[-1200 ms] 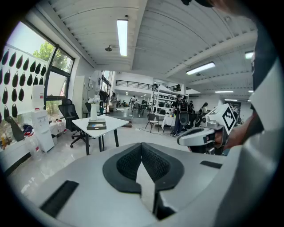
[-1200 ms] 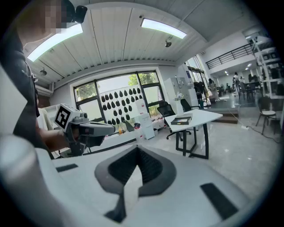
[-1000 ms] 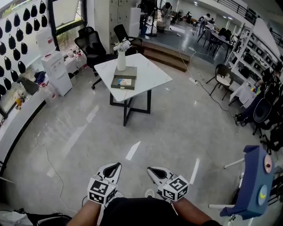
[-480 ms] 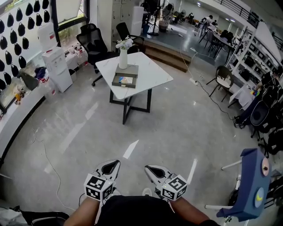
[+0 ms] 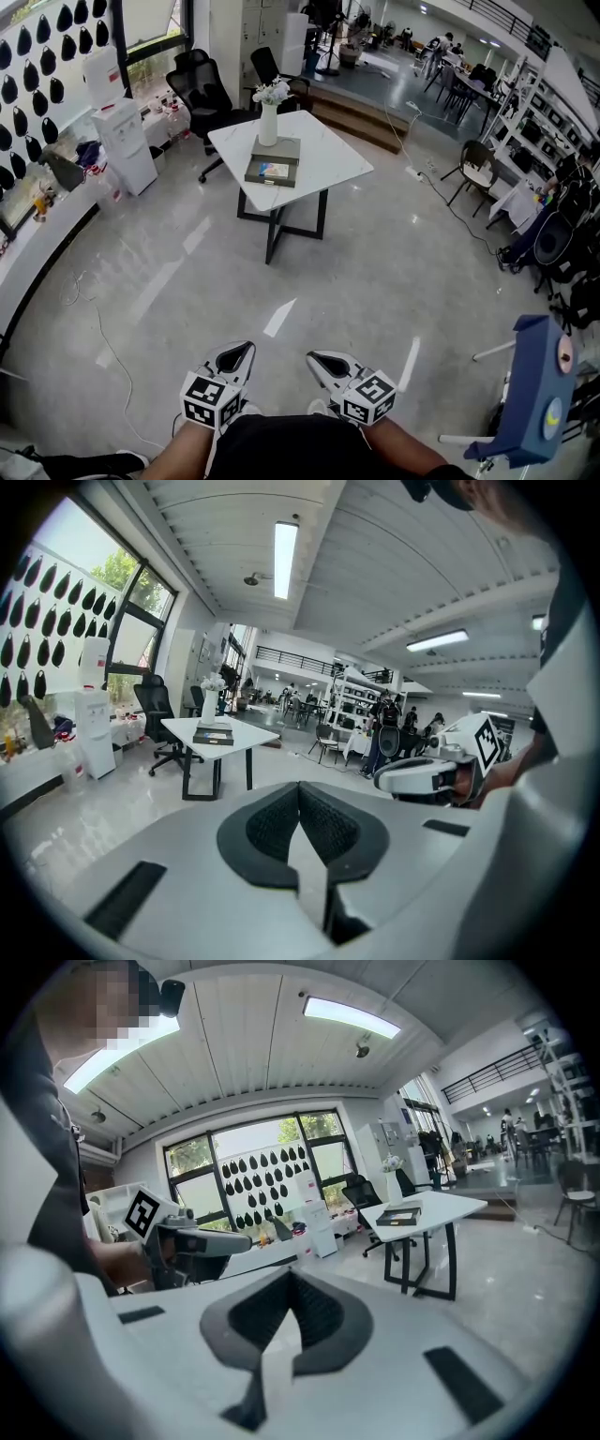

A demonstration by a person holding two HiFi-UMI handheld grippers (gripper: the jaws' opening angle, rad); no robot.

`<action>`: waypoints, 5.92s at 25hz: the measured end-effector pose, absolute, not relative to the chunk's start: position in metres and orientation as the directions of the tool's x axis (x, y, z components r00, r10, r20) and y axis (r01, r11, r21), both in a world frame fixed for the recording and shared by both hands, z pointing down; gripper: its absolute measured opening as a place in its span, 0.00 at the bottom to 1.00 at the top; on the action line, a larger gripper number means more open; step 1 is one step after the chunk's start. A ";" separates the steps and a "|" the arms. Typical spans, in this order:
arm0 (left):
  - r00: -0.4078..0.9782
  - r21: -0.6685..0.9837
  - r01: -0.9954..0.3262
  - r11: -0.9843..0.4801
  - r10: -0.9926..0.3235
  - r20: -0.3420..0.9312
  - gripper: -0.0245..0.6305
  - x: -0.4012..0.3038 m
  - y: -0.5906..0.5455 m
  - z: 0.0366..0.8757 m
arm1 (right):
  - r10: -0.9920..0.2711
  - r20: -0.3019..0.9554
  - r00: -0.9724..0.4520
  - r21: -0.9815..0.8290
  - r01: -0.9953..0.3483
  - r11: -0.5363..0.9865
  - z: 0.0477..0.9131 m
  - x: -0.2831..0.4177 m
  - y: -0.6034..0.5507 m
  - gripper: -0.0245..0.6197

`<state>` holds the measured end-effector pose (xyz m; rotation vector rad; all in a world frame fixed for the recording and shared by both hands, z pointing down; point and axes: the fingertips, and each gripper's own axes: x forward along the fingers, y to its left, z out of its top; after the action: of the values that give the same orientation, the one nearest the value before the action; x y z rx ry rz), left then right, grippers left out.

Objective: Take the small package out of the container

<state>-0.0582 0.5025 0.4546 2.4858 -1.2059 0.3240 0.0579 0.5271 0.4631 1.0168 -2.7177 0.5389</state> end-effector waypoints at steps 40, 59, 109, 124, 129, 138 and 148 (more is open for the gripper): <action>0.598 0.184 -0.794 -0.580 -0.691 0.406 0.04 -0.125 0.306 0.468 | -0.583 0.274 -0.765 -0.311 -0.644 0.699 0.469 -0.028 0.314 0.04; 0.580 0.162 -0.804 -0.572 -0.698 0.420 0.04 -0.068 0.130 0.468 | -0.566 0.273 -0.778 -0.353 -0.628 0.693 0.486 0.028 0.141 0.04; 0.816 0.092 -0.480 -0.872 -0.406 0.411 0.04 -0.114 -0.295 0.480 | -0.824 0.367 -0.431 -0.307 -0.892 0.331 0.485 -0.012 -0.238 0.04; 0.707 0.050 -0.658 -0.751 -0.593 0.385 0.04 -0.094 -0.314 0.471 | -0.737 0.344 -0.581 -0.249 -0.814 0.525 0.472 0.010 -0.276 0.04; 0.678 -0.003 -0.670 -0.742 -0.614 0.404 0.12 -0.085 -0.315 0.478 | -0.720 0.329 -0.611 -0.260 -0.792 0.552 0.478 0.018 -0.274 0.04; 0.666 -0.097 -0.623 -0.776 -0.592 0.455 0.20 -0.066 -0.317 0.481 | -0.741 0.301 -0.601 -0.293 -0.797 0.528 0.480 0.037 -0.273 0.04; 0.661 -0.167 -0.538 -0.826 -0.536 0.526 0.33 -0.047 -0.327 0.497 | -0.775 0.294 -0.559 -0.300 -0.824 0.480 0.479 0.060 -0.271 0.04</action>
<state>-0.0473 -0.3271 0.4975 2.8595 -0.9251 0.9033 0.0605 -0.2710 0.4791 1.4116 -2.5989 0.6267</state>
